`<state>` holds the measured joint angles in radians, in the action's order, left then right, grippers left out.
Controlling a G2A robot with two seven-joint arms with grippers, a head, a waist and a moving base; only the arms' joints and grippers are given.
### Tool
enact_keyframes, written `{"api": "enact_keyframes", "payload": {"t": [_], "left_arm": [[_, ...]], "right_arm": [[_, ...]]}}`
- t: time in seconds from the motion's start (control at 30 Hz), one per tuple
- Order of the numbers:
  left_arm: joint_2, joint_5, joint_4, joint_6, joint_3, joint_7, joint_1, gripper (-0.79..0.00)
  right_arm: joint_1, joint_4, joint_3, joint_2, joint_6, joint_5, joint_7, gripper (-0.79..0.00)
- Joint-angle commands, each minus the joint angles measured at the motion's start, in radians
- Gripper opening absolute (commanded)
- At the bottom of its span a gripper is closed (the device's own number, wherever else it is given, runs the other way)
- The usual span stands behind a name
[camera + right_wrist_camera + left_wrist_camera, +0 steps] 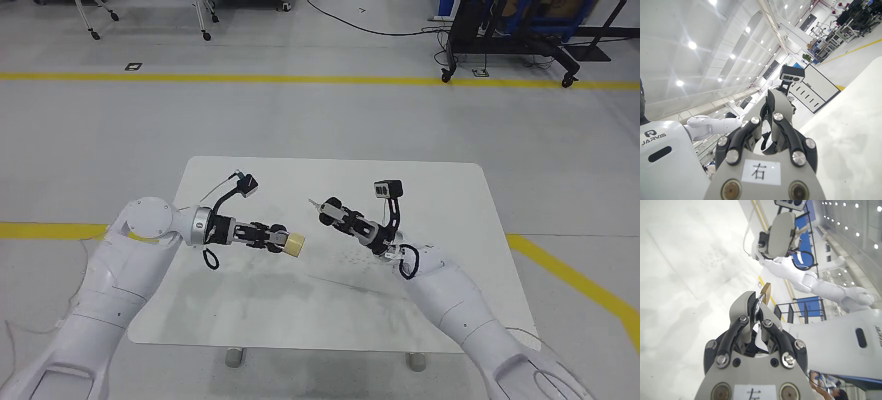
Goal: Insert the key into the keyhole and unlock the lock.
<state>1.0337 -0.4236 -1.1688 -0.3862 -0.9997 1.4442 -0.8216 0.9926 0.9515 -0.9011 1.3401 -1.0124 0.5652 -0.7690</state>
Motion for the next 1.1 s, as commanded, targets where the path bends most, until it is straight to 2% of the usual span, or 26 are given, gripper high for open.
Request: {"api": "enact_keyframes", "payload": {"t": [0.0, 0.2, 0.43, 0.6, 0.8, 1.07], "left_arm": [[0.004, -0.001, 0.004, 0.009, 0.021, -0.002, 0.009, -0.785], [0.009, -0.033, 0.045, 0.027, 0.055, 0.016, 0.037, -0.785], [0.017, -0.117, 0.136, 0.043, 0.061, 0.033, 0.066, -0.785], [0.03, -0.166, 0.209, 0.1, 0.067, 0.014, 0.088, -0.785], [0.041, -0.196, 0.267, 0.124, 0.067, 0.0, 0.108, -0.785], [0.042, -0.186, 0.269, 0.121, 0.069, -0.005, 0.112, -0.785]], "right_arm": [[-0.004, -0.022, 0.0, 0.011, 0.0, -0.006, 0.024, -0.785], [-0.021, -0.046, 0.039, 0.05, 0.0, -0.046, 0.049, -0.785], [-0.03, -0.065, 0.052, 0.075, 0.0, -0.023, -0.007, -0.785], [-0.024, -0.062, 0.037, 0.08, 0.0, -0.045, -0.036, -0.785], [-0.006, -0.031, 0.018, 0.08, 0.0, -0.085, -0.039, -0.785], [0.001, -0.022, 0.002, 0.076, 0.0, -0.088, -0.039, -0.785]]}}
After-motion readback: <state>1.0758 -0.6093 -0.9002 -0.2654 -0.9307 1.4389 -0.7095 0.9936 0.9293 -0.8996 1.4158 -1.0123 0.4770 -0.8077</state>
